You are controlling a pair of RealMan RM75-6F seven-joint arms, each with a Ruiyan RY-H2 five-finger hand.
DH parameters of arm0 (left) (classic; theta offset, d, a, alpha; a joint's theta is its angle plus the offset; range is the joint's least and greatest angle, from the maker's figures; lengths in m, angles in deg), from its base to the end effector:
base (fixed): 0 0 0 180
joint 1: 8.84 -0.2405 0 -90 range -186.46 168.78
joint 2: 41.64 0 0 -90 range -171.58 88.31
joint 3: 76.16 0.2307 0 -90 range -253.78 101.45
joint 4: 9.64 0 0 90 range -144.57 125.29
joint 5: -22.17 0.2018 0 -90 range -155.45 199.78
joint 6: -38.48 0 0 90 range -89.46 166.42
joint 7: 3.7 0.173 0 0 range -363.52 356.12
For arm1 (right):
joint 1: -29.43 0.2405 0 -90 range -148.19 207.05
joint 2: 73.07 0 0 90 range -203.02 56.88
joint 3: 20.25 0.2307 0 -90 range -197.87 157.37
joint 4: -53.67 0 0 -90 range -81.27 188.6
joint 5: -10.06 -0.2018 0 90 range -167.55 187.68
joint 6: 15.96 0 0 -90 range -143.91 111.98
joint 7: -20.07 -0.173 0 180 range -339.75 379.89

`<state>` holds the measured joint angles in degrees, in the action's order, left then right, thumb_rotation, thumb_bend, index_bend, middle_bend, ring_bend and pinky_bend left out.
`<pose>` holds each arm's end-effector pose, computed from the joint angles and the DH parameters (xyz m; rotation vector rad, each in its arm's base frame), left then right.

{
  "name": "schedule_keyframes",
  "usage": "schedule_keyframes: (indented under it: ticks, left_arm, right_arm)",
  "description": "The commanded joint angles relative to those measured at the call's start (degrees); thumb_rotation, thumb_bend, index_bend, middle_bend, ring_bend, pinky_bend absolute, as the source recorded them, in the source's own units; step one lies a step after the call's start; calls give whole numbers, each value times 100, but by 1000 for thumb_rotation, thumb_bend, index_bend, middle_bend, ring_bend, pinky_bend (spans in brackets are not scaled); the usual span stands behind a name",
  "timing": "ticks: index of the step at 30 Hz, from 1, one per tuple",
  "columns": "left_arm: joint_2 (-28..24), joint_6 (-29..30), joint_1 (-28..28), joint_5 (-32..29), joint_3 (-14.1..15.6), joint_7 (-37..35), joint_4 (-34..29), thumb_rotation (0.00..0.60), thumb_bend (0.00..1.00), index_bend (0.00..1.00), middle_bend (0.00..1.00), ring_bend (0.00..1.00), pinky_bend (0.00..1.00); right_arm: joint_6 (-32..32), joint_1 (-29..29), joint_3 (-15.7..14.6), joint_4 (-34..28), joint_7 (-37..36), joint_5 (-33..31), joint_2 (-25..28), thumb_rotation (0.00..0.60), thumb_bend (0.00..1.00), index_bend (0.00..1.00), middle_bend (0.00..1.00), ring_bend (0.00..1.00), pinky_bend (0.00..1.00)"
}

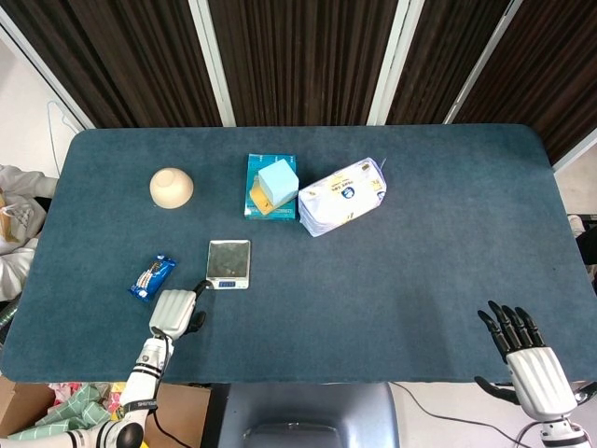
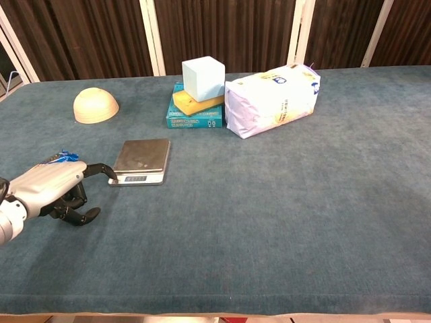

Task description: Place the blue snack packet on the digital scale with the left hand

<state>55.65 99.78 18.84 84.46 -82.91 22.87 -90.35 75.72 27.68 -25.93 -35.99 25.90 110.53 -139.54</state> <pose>-0.1992 0.2909 -0.0535 -1.7065 -1.0933 -0.7321 -0.2732 -0.1414 0.1254 1.5840 -0.8282 0.8699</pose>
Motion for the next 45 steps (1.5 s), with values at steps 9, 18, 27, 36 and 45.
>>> schedule_keyframes:
  ticks: [9, 18, 27, 36, 45]
  left_arm:
    - [-2, -31, 48, -124, 35, 80, -16, 600, 413, 260, 1000, 1000, 1000]
    - [-62, 1140, -163, 1263, 7, -932, -19, 600, 400, 64, 1000, 1000, 1000]
    - [-179, 939, -315, 484, -216, -483, 557, 600, 353, 55, 1000, 1000, 1000]
    - [47, 491, -160, -356, -532, -8, 1202, 600, 335, 87, 1000, 1000, 1000]
    - [253, 295, -29, -871, -703, 357, 1567, 600, 322, 218, 1000, 1000, 1000]
  right_arm:
    - [21, -18, 19, 8, -67, 13, 20, 581, 181, 0, 0, 0, 0]
    - [-51, -11, 9, -17, -52, 12, 44, 581, 181, 0, 0, 0, 0]
    - [24, -46, 0, -2, -102, 74, 61, 581, 181, 0, 0, 0, 0]
    - [-26, -32, 0, -3, -100, 82, 59, 580, 182, 0, 0, 0, 0]
    - [-19, -36, 4, 7, -132, 92, 71, 580, 181, 0, 0, 0, 0]
